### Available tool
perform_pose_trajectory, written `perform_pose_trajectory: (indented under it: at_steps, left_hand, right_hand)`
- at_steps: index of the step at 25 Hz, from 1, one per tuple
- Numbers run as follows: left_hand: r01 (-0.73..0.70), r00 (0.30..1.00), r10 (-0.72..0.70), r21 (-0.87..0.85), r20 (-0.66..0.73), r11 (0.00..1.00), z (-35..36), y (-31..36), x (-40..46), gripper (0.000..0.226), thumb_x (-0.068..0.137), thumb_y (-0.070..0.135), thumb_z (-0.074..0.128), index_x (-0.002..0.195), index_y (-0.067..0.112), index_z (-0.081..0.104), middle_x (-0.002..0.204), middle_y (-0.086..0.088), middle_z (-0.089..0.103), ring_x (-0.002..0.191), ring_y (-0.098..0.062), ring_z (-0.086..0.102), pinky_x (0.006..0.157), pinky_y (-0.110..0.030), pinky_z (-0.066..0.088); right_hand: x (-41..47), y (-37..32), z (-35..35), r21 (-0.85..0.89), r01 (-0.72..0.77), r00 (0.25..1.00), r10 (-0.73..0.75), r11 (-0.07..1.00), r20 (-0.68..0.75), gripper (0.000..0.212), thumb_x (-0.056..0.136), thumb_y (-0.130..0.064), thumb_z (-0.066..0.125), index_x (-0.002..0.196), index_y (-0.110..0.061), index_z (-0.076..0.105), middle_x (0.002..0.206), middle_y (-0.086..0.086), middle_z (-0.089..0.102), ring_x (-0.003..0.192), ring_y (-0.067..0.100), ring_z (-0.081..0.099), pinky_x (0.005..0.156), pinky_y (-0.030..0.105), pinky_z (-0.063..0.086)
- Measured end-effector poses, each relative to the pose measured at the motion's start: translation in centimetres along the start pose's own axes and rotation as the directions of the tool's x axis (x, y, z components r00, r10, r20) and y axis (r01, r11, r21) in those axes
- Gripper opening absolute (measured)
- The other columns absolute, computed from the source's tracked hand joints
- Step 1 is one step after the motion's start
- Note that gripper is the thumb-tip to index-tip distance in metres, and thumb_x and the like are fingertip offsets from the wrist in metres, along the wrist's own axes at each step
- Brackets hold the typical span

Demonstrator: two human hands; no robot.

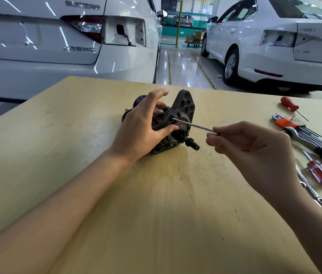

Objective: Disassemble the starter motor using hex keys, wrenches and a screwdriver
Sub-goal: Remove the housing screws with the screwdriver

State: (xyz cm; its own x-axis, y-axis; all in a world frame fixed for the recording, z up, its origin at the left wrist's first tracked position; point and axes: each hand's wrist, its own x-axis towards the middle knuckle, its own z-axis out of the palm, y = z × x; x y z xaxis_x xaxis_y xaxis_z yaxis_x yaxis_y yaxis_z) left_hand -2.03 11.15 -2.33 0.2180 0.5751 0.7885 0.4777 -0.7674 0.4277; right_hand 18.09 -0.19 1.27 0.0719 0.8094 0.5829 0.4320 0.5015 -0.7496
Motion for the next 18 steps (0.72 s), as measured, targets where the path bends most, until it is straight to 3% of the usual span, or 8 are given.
perform_pose_trajectory:
  at_steps: [4, 8, 13, 16, 18]
  left_hand:
    - [-0.004, 1.0, 0.004, 0.011, 0.001, 1.0, -0.13, -0.07, 0.06, 0.069, 0.072, 0.035, 0.082, 0.125, 0.028, 0.039, 0.104, 0.008, 0.061, 0.09, -0.009, 0.063, 0.086, -0.03, 0.053]
    - [0.016, 1.0, -0.016, 0.017, 0.003, 1.0, -0.19, 0.08, 0.09, 0.068, 0.071, 0.035, 0.083, 0.124, 0.031, 0.039, 0.103, 0.011, 0.059, 0.089, -0.009, 0.064, 0.085, -0.027, 0.052]
    - [0.037, 0.999, -0.037, 0.022, 0.021, 0.999, -0.36, 0.34, 0.12, 0.064, 0.072, 0.034, 0.082, 0.12, 0.029, 0.04, 0.105, 0.006, 0.062, 0.089, -0.009, 0.064, 0.084, -0.034, 0.054]
    - [0.008, 1.0, -0.009, 0.045, 0.024, 0.999, -0.39, 0.47, 0.04, 0.055, 0.074, 0.031, 0.081, 0.119, 0.014, 0.053, 0.107, -0.002, 0.061, 0.09, -0.013, 0.063, 0.085, -0.038, 0.055]
    - [-0.028, 0.999, 0.025, 0.103, 0.031, 0.994, -0.4, 0.48, 0.04, 0.046, 0.077, 0.028, 0.079, 0.112, 0.003, 0.063, 0.111, -0.009, 0.06, 0.096, -0.02, 0.063, 0.088, -0.041, 0.054]
  right_hand:
    - [0.0, 0.07, 0.03, 0.007, 0.002, 1.0, -0.002, 1.0, 0.02, 0.014, 0.078, -0.03, 0.071, 0.089, -0.021, 0.074, 0.08, -0.008, 0.075, 0.075, 0.013, 0.073, 0.072, 0.034, 0.06]
    - [-0.1, 0.52, 0.21, -0.09, 0.038, 0.998, -0.034, 0.995, 0.049, 0.022, 0.08, -0.016, 0.072, 0.1, -0.026, 0.069, 0.085, -0.017, 0.074, 0.081, 0.0, 0.07, 0.077, 0.019, 0.055]
    - [0.38, 0.39, -0.58, -0.191, 0.099, 0.995, -0.095, 0.977, 0.027, 0.017, 0.076, -0.017, 0.077, 0.088, -0.029, 0.073, 0.082, -0.016, 0.071, 0.076, 0.002, 0.067, 0.069, 0.011, 0.048]
    - [0.43, 0.25, -0.61, -0.241, 0.12, 0.992, -0.123, 0.963, 0.0, 0.015, 0.075, -0.021, 0.076, 0.089, -0.027, 0.075, 0.07, -0.003, 0.065, 0.064, 0.014, 0.057, 0.059, 0.021, 0.044]
    - [0.25, 0.15, -0.51, -0.193, 0.046, 0.999, -0.051, 0.98, -0.019, 0.014, 0.076, -0.019, 0.075, 0.087, -0.028, 0.075, 0.062, -0.004, 0.067, 0.058, 0.011, 0.062, 0.058, 0.027, 0.051]
